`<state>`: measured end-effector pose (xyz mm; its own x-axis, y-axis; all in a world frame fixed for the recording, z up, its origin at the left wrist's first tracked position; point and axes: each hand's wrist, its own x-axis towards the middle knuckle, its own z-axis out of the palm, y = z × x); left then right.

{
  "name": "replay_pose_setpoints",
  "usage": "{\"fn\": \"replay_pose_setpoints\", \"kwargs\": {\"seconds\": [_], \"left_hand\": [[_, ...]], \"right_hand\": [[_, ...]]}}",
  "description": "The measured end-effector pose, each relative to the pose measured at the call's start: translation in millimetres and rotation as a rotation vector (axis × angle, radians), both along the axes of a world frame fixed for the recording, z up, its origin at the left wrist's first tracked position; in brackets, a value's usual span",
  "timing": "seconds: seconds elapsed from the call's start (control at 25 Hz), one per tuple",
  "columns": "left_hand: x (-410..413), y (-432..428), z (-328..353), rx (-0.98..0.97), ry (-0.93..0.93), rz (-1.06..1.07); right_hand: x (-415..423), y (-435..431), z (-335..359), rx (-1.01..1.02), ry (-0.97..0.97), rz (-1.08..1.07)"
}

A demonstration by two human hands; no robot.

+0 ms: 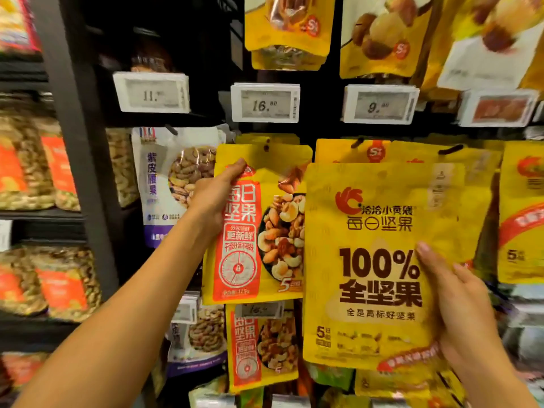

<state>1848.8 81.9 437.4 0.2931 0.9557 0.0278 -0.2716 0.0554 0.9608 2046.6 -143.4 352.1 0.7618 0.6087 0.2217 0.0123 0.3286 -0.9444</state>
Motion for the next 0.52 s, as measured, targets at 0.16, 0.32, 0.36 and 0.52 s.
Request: {"fn": "replay_pose_setpoints", "kwargs": {"seconds": [0.16, 0.32, 0.36, 0.52], "left_hand": [[7.7, 10.2, -3.2, 0.033, 0.019, 0.111], [17.5, 16.3, -14.7, 0.316, 0.398, 0.399], [17.9, 14.0, -18.4, 0.489, 0.565, 0.547], [24.5, -34.0, -30.1, 1.017, 0.487, 0.786]], "right_hand": [[2.9, 7.3, -1.6, -0.015, 0.009, 0.035], [6.6, 8.2, -3.9, -0.008, 0.043, 0.047], [7.1, 7.3, -5.1, -0.003, 0.050, 0.046], [8.2, 4.8, -8.4, 0.031, 0.074, 0.063]]}}
